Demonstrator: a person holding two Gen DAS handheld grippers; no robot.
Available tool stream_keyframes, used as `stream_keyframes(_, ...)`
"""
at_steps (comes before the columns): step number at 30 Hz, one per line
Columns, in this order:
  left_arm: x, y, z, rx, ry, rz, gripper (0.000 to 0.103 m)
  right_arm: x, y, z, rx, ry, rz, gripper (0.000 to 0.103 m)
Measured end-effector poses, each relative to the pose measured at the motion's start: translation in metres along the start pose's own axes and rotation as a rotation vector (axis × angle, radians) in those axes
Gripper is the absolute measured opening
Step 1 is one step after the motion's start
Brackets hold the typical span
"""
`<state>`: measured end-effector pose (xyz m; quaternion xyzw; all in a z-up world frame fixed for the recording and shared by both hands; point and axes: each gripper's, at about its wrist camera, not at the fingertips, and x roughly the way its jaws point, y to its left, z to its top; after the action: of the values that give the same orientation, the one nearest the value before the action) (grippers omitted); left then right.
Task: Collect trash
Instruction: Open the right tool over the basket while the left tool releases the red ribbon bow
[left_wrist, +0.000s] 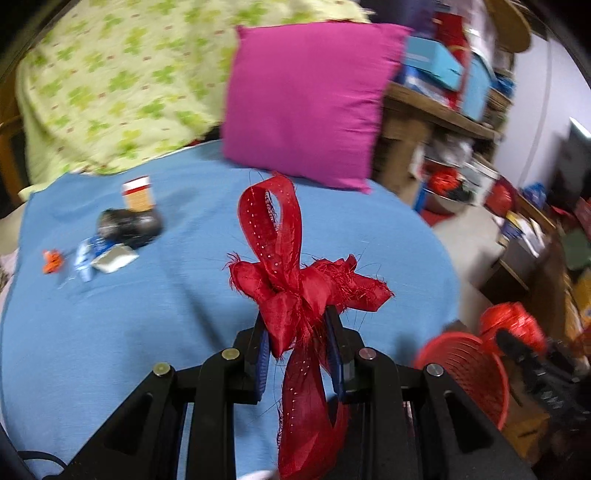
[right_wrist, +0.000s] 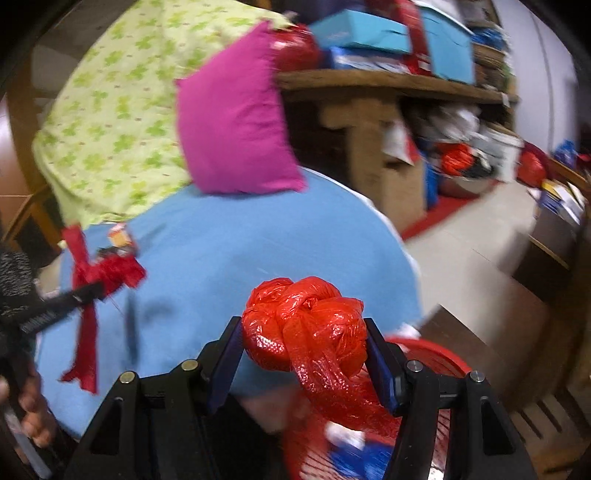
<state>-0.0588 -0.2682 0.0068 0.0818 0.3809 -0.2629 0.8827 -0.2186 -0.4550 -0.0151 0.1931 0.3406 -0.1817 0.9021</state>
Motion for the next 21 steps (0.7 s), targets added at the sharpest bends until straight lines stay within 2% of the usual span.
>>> stream_keyframes(6, -0.003, -0.051, -0.004, 0.094, 0.014, -0.088, 0.029, 0.001, -0.051, -0.030, 0.068, 0.062, -0.094, 0.065)
stream_keyframes(17, 0.011, -0.102, -0.009, 0.178, 0.059, -0.150, 0.029, 0.017, -0.086, -0.050, 0.128, 0.105, -0.140, 0.069)
stream_keyframes(21, 0.024, -0.112, -0.010, 0.193, 0.086, -0.156, 0.029, 0.024, -0.090, -0.057, 0.135, 0.135, -0.171, 0.086)
